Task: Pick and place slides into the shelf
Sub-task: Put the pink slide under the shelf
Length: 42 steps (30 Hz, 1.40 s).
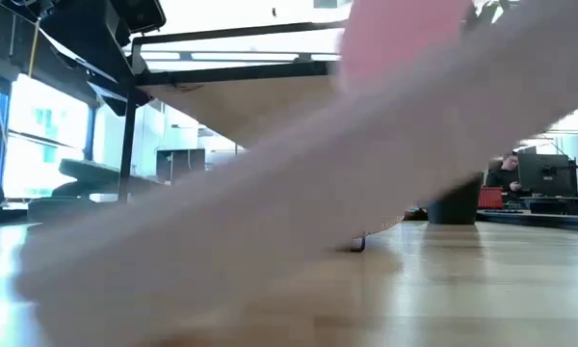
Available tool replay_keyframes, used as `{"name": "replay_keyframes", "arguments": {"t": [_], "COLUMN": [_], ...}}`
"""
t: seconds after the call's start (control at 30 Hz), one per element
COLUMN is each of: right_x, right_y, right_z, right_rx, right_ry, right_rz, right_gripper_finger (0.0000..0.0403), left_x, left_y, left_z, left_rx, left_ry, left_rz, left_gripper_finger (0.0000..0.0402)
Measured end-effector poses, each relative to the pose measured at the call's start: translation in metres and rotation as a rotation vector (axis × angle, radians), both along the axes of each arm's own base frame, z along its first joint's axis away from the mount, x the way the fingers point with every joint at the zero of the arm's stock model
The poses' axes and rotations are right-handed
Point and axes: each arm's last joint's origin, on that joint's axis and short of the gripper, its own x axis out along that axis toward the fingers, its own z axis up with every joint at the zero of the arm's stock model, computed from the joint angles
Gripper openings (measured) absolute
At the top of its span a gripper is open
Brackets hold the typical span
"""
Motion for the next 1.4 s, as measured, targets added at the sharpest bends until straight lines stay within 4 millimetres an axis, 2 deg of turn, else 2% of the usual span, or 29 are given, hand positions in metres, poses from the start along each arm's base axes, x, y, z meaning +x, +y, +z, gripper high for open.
{"name": "replay_keyframes", "arguments": {"t": [0.27, 0.43, 0.57, 0.67, 1.0, 1.4], "right_x": [-0.046, -0.072, -0.081, -0.083, -0.08, -0.064], "right_y": [-0.051, -0.079, -0.1, -0.117, -0.151, -0.18], "right_z": [0.052, 0.072, 0.083, 0.079, 0.054, 0.054], "right_rx": [-0.015, -0.025, -0.054, -0.089, -0.136, -0.229], "right_ry": [0.249, 0.405, 0.411, 0.365, 0.437, 0.391], "right_rz": [0.052, 0.059, 0.034, -0.005, -0.123, -0.224], "right_gripper_finger": [0.0, 0.0, 0.0, 0.0, 0.0, 0.0], "left_x": [0.0, 0.0, 0.0, 0.0, 0.0, 0.0], "left_y": [0.0, 0.0, 0.001, 0.001, 0.001, 0.001], "left_z": [0.0, 0.0, 0.0, 0.0, 0.0, 0.0], "left_rx": [0.007, 0.01, 0.013, 0.016, 0.019, 0.019], "left_ry": [-0.001, -0.001, -0.002, -0.002, -0.003, -0.004], "left_rz": [0.008, 0.011, 0.014, 0.018, 0.021, 0.022], "left_gripper_finger": [0.0117, 0.0117, 0.0117, 0.0117, 0.0117, 0.0117]}}
